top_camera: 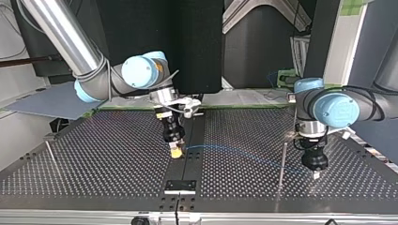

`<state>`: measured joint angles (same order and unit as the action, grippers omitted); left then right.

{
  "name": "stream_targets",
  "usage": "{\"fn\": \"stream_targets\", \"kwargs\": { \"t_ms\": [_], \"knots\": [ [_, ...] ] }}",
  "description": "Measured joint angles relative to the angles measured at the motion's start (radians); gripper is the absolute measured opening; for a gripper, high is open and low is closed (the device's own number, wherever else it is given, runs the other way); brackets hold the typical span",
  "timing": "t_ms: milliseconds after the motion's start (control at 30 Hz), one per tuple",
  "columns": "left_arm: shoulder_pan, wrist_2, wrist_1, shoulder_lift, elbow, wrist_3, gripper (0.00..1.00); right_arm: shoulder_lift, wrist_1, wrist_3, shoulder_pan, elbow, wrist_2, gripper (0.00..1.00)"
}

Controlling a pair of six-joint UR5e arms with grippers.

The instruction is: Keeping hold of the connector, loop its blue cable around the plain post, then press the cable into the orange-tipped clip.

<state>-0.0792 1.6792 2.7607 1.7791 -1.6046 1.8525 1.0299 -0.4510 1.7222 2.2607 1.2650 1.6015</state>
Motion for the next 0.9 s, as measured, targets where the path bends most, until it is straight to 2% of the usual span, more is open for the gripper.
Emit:
{"fn": "stream_targets", "kwargs": {
  "t_ms": [133, 167, 233, 267, 333, 367, 400, 433, 467, 533, 567, 600, 900],
  "knots": [
    [0.009, 0.0, 0.01, 0.03, -0.001, -0.001, 0.14, -0.021, 0.0, -0.001, -0.001, 0.0, -0.001, 0.0],
    [0.011, 0.0, 0.011, 0.036, -0.001, -0.001, 0.14, -0.026, 0.001, -0.001, -0.001, 0.0, -0.001, 0.0],
    [0.013, -0.005, 0.007, 0.042, -0.002, 0.003, 0.4, -0.039, 0.001, -0.002, -0.001, 0.0, -0.002, 0.0],
    [0.014, -0.011, 0.004, 0.045, -0.004, 0.007, 0.4, -0.044, 0.001, -0.002, 0.0, 0.0, -0.002, 0.0],
    [0.016, -0.018, 0.001, 0.047, -0.01, 0.011, 0.59, -0.058, 0.002, -0.002, 0.003, 0.001, -0.002, 0.0],
    [0.017, -0.018, 0.0, 0.048, -0.016, 0.013, 0.59, -0.063, 0.003, -0.002, 0.005, 0.002, -0.001, 0.0],
    [0.017, -0.014, -0.001, 0.049, -0.023, 0.013, 0.7, -0.069, 0.003, -0.002, 0.008, 0.003, -0.001, 0.0],
    [0.018, -0.009, -0.002, 0.049, -0.029, 0.013, 0.77, -0.076, 0.003, -0.003, 0.011, 0.004, 0.0, 0.0],
    [0.02, 0.001, -0.003, 0.049, -0.037, 0.013, 0.77, -0.081, 0.004, -0.003, 0.013, 0.005, 0.001, 0.0],
    [0.023, 0.017, -0.01, 0.049, -0.045, 0.014, 0.93, -0.095, 0.005, -0.005, 0.02, 0.006, 0.001, 0.0],
    [0.025, 0.027, -0.016, 0.05, -0.049, 0.015, 0.93, -0.102, 0.005, -0.006, 0.022, 0.006, 0.001, 0.0],
    [0.026, 0.033, -0.02, 0.05, -0.051, 0.016, 1.0, -0.108, 0.005, -0.007, 0.025, 0.007, 0.001, 0.0],
    [0.039, 0.063, -0.027, 0.05, -0.055, 0.015, 1.0, -0.158, -0.008, -0.019, 0.041, 0.051, 0.033, 0.0]
  ]
}}
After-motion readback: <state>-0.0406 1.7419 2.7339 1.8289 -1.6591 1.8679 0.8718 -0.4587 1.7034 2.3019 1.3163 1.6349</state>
